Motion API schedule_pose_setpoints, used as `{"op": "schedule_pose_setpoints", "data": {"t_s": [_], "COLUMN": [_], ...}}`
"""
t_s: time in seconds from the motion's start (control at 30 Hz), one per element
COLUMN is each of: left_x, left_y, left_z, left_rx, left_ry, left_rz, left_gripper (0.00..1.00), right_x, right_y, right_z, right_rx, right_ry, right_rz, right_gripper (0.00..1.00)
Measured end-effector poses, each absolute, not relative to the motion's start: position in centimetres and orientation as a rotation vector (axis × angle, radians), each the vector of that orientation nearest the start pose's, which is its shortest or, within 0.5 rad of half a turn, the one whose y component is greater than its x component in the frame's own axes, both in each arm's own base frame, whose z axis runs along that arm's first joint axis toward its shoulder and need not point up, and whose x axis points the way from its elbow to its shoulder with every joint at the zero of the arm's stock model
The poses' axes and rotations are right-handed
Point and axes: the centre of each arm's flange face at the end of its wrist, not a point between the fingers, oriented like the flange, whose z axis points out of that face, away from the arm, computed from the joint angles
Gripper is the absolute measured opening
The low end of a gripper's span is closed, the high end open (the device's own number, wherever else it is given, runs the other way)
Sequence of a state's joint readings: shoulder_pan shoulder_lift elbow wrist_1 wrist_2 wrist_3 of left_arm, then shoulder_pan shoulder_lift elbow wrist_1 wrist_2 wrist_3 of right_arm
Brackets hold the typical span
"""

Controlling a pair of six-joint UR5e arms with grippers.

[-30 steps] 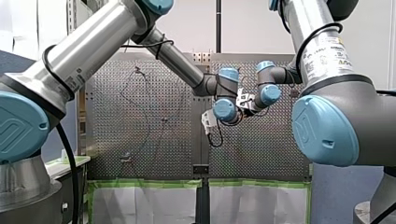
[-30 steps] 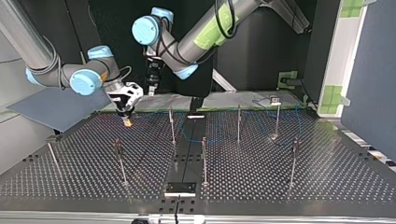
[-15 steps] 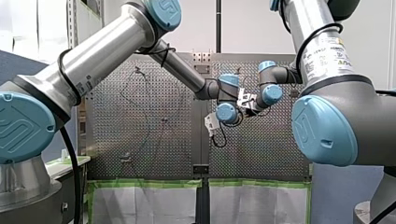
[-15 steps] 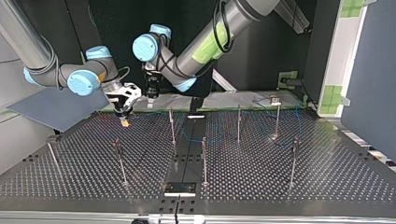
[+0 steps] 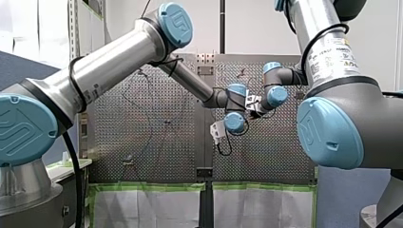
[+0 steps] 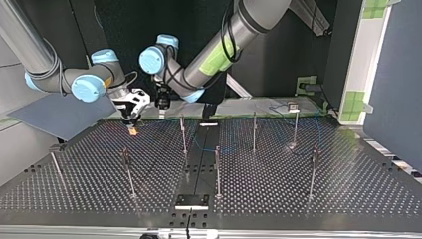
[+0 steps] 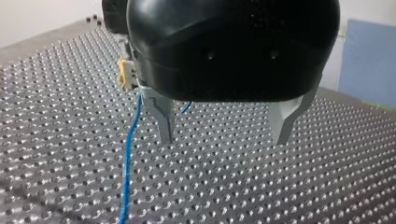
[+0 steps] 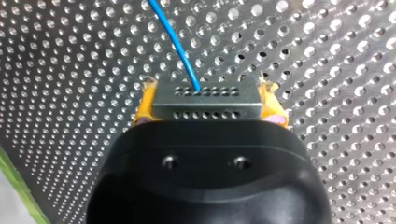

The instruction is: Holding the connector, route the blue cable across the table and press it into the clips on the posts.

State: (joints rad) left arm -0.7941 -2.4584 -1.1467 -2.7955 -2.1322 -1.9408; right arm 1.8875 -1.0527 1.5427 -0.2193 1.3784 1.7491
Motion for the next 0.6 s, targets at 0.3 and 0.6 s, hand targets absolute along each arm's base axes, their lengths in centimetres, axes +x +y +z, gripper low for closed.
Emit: {"op": "schedule_pose_setpoints", "data": {"t_s": [0.3, 0.6], "left_x": [45.6, 46.5], "left_y": [-61.1, -60.5], "left_z": [16.5, 16.1], "left_rx": [-0.091, -0.146], "left_ry": [1.664, 1.617], "left_rz": [-0.394, -0.414], "left_gripper": [1.00, 1.00], "right_x": [33.5, 33.5], "right_y": [-55.0, -55.0], "right_z": [22.6, 22.6], "right_rx": [-2.375, -2.375], "right_ry": [1.789, 1.790], "right_rz": [-2.104, -2.102], "right_gripper": [0.00, 0.00]}}
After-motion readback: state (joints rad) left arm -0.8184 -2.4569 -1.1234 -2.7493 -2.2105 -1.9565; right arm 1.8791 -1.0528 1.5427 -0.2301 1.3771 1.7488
